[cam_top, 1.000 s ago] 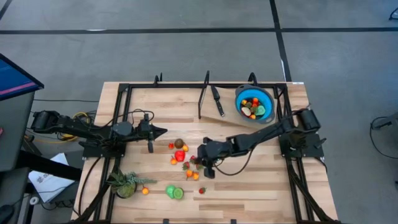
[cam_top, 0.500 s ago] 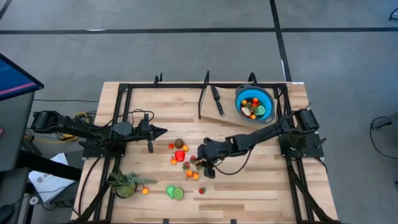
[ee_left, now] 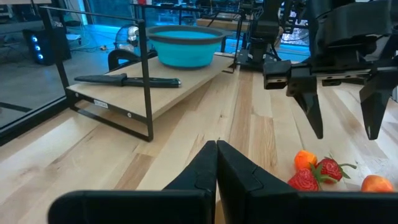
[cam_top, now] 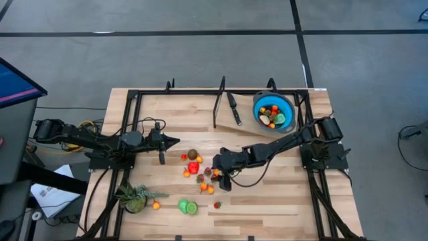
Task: Pick & Place Fruit
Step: Put the orange pear into the blue colander
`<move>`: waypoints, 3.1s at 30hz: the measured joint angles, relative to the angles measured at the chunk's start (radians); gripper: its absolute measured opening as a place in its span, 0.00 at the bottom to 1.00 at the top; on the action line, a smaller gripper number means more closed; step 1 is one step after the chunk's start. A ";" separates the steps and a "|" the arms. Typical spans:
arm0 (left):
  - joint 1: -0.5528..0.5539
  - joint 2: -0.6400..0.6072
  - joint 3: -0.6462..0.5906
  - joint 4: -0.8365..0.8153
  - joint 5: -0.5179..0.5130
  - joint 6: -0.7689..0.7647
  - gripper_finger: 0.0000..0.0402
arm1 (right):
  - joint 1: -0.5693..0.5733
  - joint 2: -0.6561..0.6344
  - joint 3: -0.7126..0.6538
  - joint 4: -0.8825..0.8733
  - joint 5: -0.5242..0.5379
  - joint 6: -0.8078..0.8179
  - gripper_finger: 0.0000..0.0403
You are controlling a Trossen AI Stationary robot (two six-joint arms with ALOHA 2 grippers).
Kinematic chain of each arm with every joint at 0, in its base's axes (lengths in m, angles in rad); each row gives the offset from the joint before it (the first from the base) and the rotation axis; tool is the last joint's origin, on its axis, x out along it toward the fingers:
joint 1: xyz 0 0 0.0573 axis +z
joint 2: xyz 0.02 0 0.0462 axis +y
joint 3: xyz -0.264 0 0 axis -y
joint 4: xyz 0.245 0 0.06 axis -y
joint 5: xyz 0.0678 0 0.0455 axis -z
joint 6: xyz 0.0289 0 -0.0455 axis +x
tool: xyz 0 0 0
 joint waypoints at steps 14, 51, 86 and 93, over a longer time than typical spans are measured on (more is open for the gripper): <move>0.000 0.000 0.000 0.000 0.000 0.000 0.00 | -0.006 -0.001 -0.035 -0.035 0.034 0.012 0.53; 0.000 0.000 0.000 -0.001 0.000 0.000 0.00 | -0.033 0.141 -0.029 0.011 0.048 0.037 0.35; 0.000 0.000 0.000 -0.001 0.001 0.000 0.00 | -0.039 -0.223 -0.032 -0.281 0.041 0.065 0.23; 0.000 0.000 0.000 -0.001 0.001 0.000 0.00 | -0.098 -0.408 -0.031 -0.482 0.109 0.106 0.23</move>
